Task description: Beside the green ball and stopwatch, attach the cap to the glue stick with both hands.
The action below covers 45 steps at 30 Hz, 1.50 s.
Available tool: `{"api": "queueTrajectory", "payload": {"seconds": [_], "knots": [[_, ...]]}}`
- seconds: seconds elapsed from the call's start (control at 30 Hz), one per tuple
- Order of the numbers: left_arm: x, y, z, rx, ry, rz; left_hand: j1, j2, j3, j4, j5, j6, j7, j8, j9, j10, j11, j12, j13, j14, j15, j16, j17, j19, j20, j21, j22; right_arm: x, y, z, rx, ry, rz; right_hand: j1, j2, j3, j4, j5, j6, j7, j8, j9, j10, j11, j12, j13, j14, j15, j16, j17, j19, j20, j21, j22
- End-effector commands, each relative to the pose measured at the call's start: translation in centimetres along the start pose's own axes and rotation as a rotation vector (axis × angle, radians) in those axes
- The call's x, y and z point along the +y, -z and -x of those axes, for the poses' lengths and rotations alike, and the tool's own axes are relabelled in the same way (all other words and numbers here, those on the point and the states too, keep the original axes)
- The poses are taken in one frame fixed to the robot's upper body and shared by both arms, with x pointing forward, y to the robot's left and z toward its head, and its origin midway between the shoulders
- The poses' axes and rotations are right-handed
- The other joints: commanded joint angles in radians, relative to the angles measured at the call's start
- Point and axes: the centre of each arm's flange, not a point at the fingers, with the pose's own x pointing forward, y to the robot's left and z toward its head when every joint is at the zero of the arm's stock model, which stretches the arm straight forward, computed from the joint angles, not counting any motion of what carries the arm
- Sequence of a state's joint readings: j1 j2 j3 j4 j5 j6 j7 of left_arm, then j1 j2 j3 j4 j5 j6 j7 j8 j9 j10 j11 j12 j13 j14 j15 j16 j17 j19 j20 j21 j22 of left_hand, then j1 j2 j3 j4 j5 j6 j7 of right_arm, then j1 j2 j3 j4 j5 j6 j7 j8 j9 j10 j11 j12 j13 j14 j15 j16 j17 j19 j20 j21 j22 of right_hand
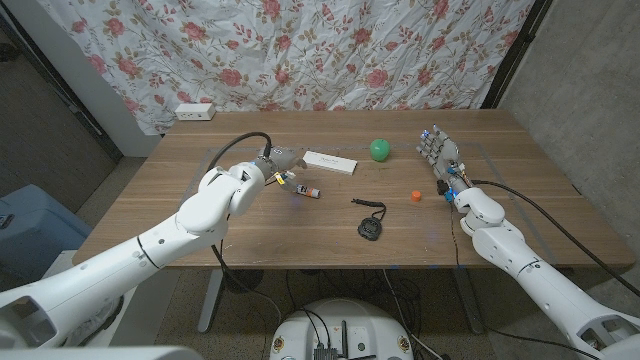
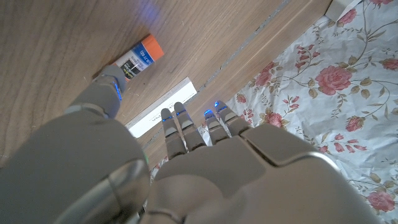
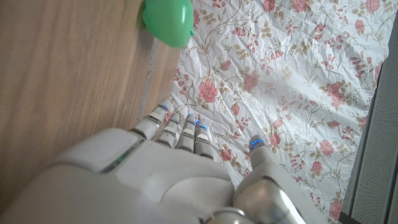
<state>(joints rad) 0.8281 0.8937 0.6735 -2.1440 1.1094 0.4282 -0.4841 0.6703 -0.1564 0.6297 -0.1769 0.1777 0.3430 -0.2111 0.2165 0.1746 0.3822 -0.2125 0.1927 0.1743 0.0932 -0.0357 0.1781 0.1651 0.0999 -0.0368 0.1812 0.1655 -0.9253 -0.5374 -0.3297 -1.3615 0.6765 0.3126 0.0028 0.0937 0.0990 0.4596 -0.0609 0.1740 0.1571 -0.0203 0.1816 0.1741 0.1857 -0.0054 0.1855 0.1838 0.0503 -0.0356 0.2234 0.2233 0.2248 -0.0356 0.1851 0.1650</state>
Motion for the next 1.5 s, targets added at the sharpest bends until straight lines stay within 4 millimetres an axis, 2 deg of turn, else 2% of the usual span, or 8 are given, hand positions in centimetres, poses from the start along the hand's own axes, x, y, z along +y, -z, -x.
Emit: {"api": "queueTrajectory", "payload": {"seconds": [0.03,0.13,0.77,1.3,1.5], "knots": [[-1.2,-1.5,-1.1,0.013,0.012,0.003,0.009,0.004,-0.019,0.002,0.002,0.015,-0.001,-0.004,0.004,0.015,-0.001,0.002,0.005,0.002,-0.05,0.002,0.003,-0.031,0.006,-0.008,0.001,0.2,0.2,0.0,0.002,0.001,-0.007,0.004,0.038,-0.003,-0.004,0.006,0.002,-0.009,0.005,0.003,0.007,-0.003,0.006,0.001,0.003,-0.003,0.001,-0.001,0.005,0.01,0.004,0.003],[-1.6,-1.5,-1.3,0.014,0.008,0.009,0.009,0.007,-0.028,0.003,0.002,0.023,0.0,-0.003,0.004,0.021,-0.001,0.001,0.004,-0.005,-0.051,0.001,0.003,-0.051,0.018,-0.009,0.001,0.3,0.3,-0.1,0.001,0.003,-0.01,0.004,0.038,-0.003,-0.004,0.006,0.002,-0.009,0.005,0.003,0.007,-0.003,0.006,0.001,0.003,-0.001,0.001,0.0,0.004,0.01,0.004,0.003],[-3.6,-2.3,-2.9,-0.021,0.022,0.032,0.023,0.015,-0.055,0.001,0.003,0.081,0.001,0.011,0.006,0.082,-0.004,0.005,0.004,0.006,-0.071,0.006,0.003,-0.076,0.021,-0.003,0.002,0.3,0.5,-0.2,0.002,0.014,-0.017,0.002,0.04,-0.005,-0.005,0.006,0.001,-0.013,0.005,0.003,0.007,-0.004,0.006,0.002,0.001,0.002,0.002,0.001,0.004,0.012,0.004,0.003],[-4.3,-1.9,-3.2,-0.056,0.026,0.058,0.053,0.038,-0.053,0.0,0.006,0.12,-0.003,0.02,0.008,0.109,-0.006,0.004,0.004,0.016,-0.072,0.007,0.002,-0.073,0.027,0.001,0.001,0.6,0.6,0.1,0.0,0.021,-0.016,0.002,0.041,-0.006,-0.006,0.006,0.004,-0.016,0.006,0.003,0.008,-0.004,0.006,0.002,0.0,0.002,0.002,0.001,0.005,0.014,0.004,0.003],[-4.6,-1.9,-3.2,-0.059,0.025,0.081,0.079,0.063,-0.046,0.0,0.009,0.13,-0.007,0.018,0.008,0.121,-0.005,0.001,0.004,0.029,-0.064,0.009,0.002,-0.067,0.041,0.004,0.002,0.7,0.5,0.5,-0.002,0.026,-0.014,0.002,0.042,-0.005,-0.007,0.006,0.007,-0.019,0.007,0.003,0.008,-0.006,0.006,0.002,0.0,0.003,0.002,0.001,0.006,0.015,0.004,0.003]]}}
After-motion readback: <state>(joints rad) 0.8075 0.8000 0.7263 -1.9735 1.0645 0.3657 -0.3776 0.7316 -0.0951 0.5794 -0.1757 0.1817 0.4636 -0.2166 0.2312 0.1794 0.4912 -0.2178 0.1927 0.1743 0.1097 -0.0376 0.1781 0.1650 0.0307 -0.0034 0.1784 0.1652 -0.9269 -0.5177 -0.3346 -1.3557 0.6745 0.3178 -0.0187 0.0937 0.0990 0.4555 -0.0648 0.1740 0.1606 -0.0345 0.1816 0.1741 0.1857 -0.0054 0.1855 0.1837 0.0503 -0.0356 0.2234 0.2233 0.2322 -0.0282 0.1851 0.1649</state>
